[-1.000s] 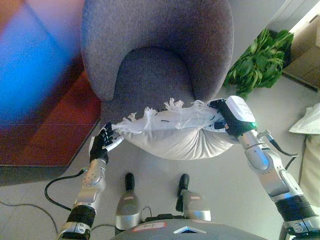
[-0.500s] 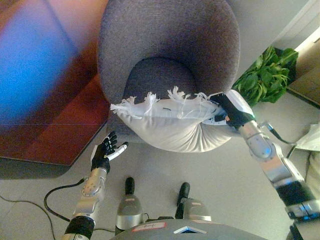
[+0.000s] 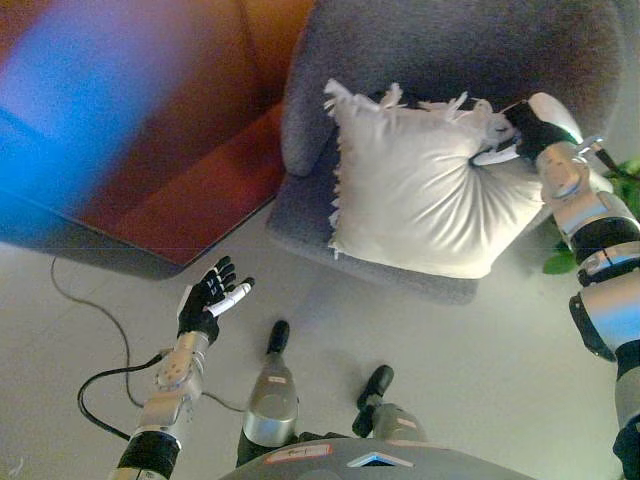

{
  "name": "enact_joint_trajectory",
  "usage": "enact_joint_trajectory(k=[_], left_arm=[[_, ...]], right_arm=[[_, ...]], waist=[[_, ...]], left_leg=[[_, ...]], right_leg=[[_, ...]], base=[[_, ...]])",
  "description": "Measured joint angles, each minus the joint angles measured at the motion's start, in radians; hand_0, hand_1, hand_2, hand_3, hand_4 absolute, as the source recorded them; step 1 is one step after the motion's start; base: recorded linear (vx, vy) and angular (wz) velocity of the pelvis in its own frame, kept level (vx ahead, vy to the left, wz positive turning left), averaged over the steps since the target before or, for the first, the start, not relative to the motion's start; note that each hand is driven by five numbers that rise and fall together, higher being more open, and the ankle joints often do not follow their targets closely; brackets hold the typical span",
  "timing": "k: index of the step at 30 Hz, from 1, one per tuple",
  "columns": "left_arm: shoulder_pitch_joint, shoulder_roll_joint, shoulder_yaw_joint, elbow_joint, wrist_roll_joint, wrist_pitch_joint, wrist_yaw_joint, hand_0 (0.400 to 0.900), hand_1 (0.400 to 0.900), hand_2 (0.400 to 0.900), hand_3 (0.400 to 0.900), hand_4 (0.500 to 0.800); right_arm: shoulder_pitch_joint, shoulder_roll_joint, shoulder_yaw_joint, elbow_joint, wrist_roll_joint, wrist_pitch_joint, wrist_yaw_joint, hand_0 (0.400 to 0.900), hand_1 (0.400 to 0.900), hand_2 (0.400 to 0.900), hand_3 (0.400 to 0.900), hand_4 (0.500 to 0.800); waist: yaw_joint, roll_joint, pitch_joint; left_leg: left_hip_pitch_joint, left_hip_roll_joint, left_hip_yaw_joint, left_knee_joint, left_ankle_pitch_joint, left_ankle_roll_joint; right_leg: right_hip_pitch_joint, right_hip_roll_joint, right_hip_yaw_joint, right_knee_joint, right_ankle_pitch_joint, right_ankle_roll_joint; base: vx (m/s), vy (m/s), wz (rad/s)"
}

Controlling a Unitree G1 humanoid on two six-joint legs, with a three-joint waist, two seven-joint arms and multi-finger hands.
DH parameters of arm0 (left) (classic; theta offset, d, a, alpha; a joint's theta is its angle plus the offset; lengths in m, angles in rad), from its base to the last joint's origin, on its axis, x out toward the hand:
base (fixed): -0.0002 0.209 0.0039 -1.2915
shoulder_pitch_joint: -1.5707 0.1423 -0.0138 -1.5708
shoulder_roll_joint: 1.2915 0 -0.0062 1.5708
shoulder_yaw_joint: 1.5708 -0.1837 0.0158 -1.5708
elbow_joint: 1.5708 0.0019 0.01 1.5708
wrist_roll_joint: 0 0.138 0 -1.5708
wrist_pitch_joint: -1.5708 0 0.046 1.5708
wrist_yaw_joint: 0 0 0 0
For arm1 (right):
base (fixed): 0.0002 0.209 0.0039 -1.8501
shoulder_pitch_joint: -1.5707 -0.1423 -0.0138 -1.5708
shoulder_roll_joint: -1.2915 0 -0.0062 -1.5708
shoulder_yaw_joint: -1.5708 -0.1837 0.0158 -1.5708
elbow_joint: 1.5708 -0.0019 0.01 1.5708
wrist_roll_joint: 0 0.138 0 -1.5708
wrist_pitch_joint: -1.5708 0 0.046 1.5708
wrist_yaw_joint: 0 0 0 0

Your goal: Pick up the pillow and put it on the sofa.

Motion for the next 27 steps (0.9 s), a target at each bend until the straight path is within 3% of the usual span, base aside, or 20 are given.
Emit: enact_joint_trajectory(k=[7, 11, 14, 20, 27], left_arm=[[-0.02, 0.011, -0.02, 0.0, 0.0, 0.0, -0.005, 0.9, 0.9, 0.9, 0.9, 0.8], [-0.032, 0.012, -0.028, 0.003, 0.001, 0.002, 0.008, 0.9, 0.9, 0.9, 0.9, 0.8], [-0.056, 0.011, -0.045, 0.003, 0.002, 0.003, 0.016, 0.9, 0.9, 0.9, 0.9, 0.8], [-0.064, -0.003, -0.042, 0.001, 0.013, 0.008, 0.037, 0.9, 0.9, 0.9, 0.9, 0.8], [-0.045, -0.039, 0.003, -0.011, 0.076, 0.024, 0.044, 0.9, 0.9, 0.9, 0.9, 0.8]], right_arm=[[-0.029, -0.005, -0.126, -0.02, 0.101, 0.011, -0.126, 0.9, 0.9, 0.9, 0.9, 0.8], [-0.011, 0.022, -0.203, -0.143, 0.19, 0.01, -0.176, 0.9, 0.9, 0.9, 0.9, 0.8], [0.102, 0.058, -0.245, -0.355, 0.2, 0.007, -0.187, 0.9, 0.9, 0.9, 0.9, 0.8], [0.5, 0.238, -0.37, -0.808, 0.198, -0.029, -0.165, 0.9, 0.9, 0.9, 0.9, 0.8], [0.915, 0.328, -0.511, -0.987, 0.199, -0.024, -0.092, 0.9, 0.9, 0.9, 0.9, 0.8]], waist=[[0.008, 0.013, 0.009], [-0.002, 0.014, 0.013], [-0.02, 0.008, 0.016], [-0.078, -0.015, 0.026], [-0.189, -0.016, 0.024]], left_leg=[[-0.01, -0.016, -0.026, 0.0, 0.012, 0.002], [0.013, -0.017, -0.02, -0.004, 0.013, 0.002], [0.046, -0.016, -0.006, -0.013, 0.013, 0.002], [0.114, -0.013, 0.05, -0.029, 0.006, 0.009], [0.182, -0.011, 0.118, -0.029, -0.013, 0.013]], right_leg=[[0.011, -0.006, -0.017, 0.0, -0.003, 0.004], [0.027, -0.008, -0.009, 0.0, -0.003, 0.004], [0.046, -0.01, 0.006, 0.0, -0.003, 0.004], [0.071, -0.016, 0.068, 0.001, -0.003, 0.004], [0.093, -0.021, 0.131, 0.001, 0.003, 0.01]], base=[[0.03, 0.016, 0.03], [0.01, 0.061, -0.17], [0.0, 0.08, -0.33], [0.0, 0.062, -0.31], [0.0, 0.025, -0.29]])
